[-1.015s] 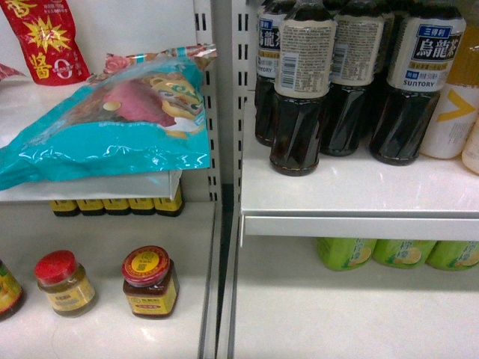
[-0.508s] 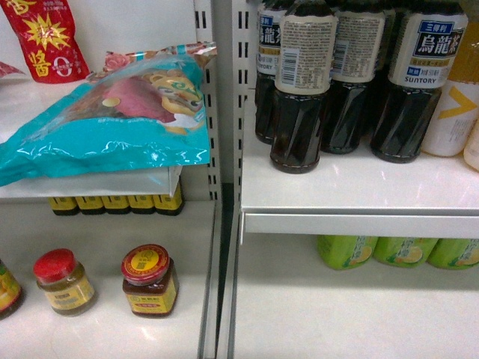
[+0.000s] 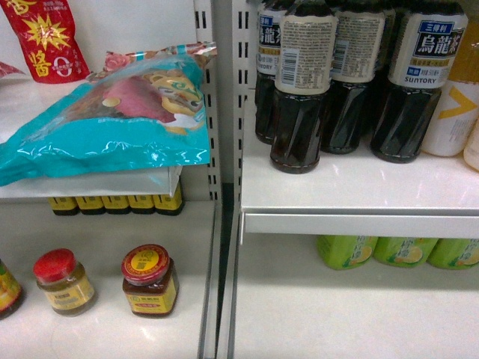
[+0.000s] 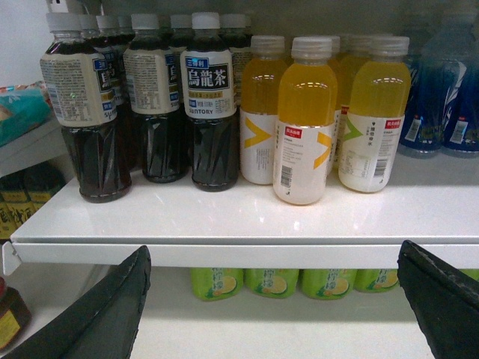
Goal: Move water from second to third shelf
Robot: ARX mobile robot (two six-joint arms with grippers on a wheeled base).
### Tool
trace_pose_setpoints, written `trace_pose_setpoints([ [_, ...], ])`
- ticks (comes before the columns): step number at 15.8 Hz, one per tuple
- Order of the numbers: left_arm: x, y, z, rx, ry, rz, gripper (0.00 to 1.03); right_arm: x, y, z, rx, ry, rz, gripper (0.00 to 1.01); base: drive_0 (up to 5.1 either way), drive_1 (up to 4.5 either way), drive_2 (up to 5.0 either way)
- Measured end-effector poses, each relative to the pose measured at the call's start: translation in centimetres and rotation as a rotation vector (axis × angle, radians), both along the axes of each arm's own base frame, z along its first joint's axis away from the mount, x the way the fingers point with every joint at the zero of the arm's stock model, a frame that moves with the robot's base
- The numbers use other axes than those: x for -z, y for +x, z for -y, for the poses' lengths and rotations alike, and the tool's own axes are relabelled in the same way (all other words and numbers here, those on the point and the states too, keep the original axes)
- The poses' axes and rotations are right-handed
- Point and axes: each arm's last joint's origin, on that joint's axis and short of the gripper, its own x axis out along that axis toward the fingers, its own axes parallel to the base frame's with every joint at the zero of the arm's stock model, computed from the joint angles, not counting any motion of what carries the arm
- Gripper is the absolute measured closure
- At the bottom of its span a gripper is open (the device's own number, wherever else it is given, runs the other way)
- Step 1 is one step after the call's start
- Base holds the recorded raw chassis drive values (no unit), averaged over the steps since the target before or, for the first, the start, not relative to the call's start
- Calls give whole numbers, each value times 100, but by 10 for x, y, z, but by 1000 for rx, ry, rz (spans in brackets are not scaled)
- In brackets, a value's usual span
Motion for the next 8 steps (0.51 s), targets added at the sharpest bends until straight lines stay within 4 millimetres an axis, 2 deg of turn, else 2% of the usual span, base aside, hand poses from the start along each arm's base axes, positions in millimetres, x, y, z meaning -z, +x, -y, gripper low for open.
trace_pose_setpoints([
  [8, 0, 0, 0, 0, 0, 0, 5, 0, 0, 0, 0, 0, 0, 3, 0, 0, 0],
])
